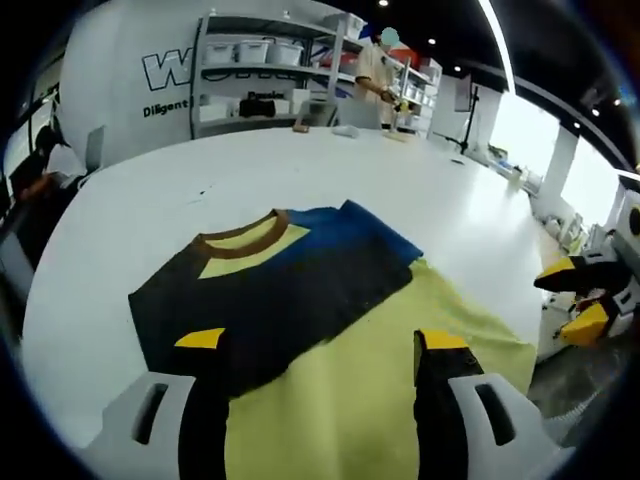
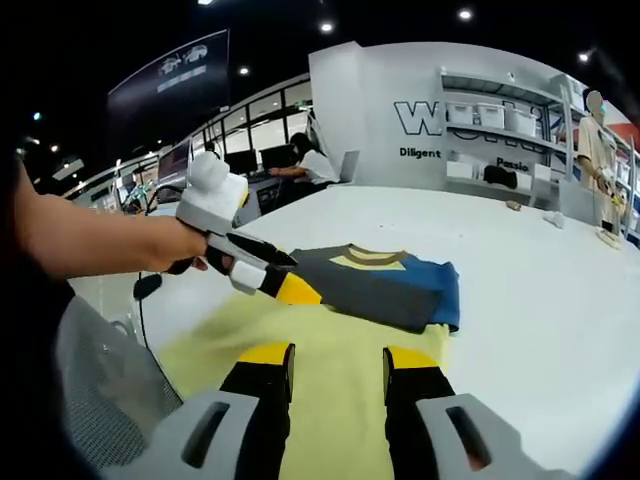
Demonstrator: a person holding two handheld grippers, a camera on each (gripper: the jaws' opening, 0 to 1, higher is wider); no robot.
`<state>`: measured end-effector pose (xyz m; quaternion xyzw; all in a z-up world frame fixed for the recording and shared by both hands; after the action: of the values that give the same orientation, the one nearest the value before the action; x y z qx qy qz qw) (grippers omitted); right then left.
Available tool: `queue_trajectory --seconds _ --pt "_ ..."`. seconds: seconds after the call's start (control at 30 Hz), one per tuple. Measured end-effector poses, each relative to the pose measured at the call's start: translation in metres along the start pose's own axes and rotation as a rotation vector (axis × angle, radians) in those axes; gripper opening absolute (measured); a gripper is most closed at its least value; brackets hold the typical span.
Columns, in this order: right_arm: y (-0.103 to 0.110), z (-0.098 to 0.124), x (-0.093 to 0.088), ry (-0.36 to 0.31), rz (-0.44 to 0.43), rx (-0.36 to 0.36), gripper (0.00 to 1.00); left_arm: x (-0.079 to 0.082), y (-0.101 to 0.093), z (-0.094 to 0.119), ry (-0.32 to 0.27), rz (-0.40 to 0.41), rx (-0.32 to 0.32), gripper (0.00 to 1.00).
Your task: Fold the garment on the visible template until the final outline fits inside the template.
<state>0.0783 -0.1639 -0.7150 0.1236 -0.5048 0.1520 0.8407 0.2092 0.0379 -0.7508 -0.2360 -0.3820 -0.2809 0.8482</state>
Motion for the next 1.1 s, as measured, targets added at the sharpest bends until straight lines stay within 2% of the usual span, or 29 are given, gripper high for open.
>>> queue_trajectory --seconds 0.37,0.7,0.83,0.97,1.1 --pt "0.002 -0.001 -0.002 0.017 0.022 0.013 0.33 -0.024 -0.007 0.053 -0.031 0.018 0.008 0.7" --pt "0.001 0.0 -0.003 0.029 0.029 0.014 0.33 -0.048 -0.024 0.095 -0.044 0.038 -0.002 0.69" --pt "0.001 0.001 -0.003 0.029 0.029 0.014 0.33 -0.059 -0.028 0.106 -0.034 0.046 -0.008 0.68" --pt "0.002 0.004 -0.004 0.044 0.052 0.022 0.33 -0.078 -0.033 0.123 -0.018 0.082 -0.006 0.67" --pt "-0.001 0.01 -0.005 0.065 0.06 0.038 0.33 -0.084 -0.033 0.129 -0.017 0.104 -0.001 0.66"
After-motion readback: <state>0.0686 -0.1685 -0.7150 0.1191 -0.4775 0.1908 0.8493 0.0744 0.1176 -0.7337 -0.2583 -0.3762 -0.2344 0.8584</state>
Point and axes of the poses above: the point that each gripper's makers call its tool centre point, and the gripper's own axes: z roughly backward along the fingers, y roughly to its left, x roughly out of its top, the point moved 9 cm from there along z, roughly backward along the fingers, and after that the axes turned 5 degrees about -x, right-handed, at the moved point
